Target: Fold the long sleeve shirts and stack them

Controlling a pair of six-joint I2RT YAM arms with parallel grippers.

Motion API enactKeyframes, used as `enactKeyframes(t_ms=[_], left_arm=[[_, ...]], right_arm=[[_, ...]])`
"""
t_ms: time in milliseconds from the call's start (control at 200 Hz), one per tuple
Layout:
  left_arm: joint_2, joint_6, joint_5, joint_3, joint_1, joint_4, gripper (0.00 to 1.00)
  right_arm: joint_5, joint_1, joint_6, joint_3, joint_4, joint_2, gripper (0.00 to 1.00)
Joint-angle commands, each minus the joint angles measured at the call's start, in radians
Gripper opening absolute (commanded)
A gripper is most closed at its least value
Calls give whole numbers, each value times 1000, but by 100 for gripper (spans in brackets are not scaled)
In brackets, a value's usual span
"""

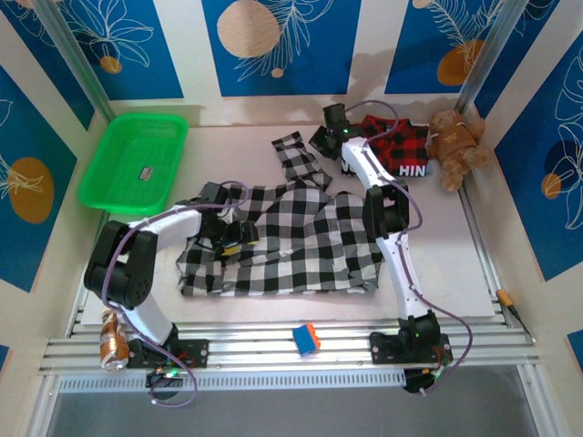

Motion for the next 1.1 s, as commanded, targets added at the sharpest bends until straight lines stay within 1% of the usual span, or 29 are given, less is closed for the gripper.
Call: enactKeyframes(t_ms=[0, 80, 155, 210, 265, 325, 380, 550, 625, 740, 815, 890, 1020, 1095], left_arm=[[5, 23, -3, -36, 15, -87, 76], [3, 22, -1, -31, 18, -87, 76], [2, 22, 3, -27, 20, -83, 76], [5, 23, 6, -22, 19, -81, 76], [8, 24, 10, -24, 19, -74, 76], [16, 26, 15, -26, 20, -65, 76], [24, 27, 21, -25, 19, -64, 76], [41, 38, 31, -14, 19, -60, 76], [48, 42, 32, -6, 20, -65, 76], [49, 49, 28, -1, 19, -75, 76], [46, 48, 28, -7, 19, -72, 76], [43, 51, 25, -11, 21, -76, 76], [38, 56, 20, -14, 22, -90, 76], [32, 60, 14, -18, 23, -100, 76]], right_arm=[[-71, -11, 79, 75, 168, 30, 0], [-110, -21, 97, 132, 87, 40, 0], [-129, -13, 68, 118, -15, 5, 14], [-165, -3, 33, 63, -61, -38, 17], [-185, 12, -1, 2, -117, -79, 15], [-187, 28, -32, -51, -197, -109, 11], [-187, 41, -59, -97, -245, -126, 9], [-189, 74, -80, -174, -280, -137, 6], [-176, 86, -78, -157, -307, -124, 5], [-105, 100, -65, -138, -389, -99, 4], [-64, 102, -38, -174, -382, -95, 4], [-53, 96, -2, -185, -345, -80, 4], [-10, 84, 79, -50, -358, 1, 5], [-26, 70, 141, -5, -295, 34, 5]])
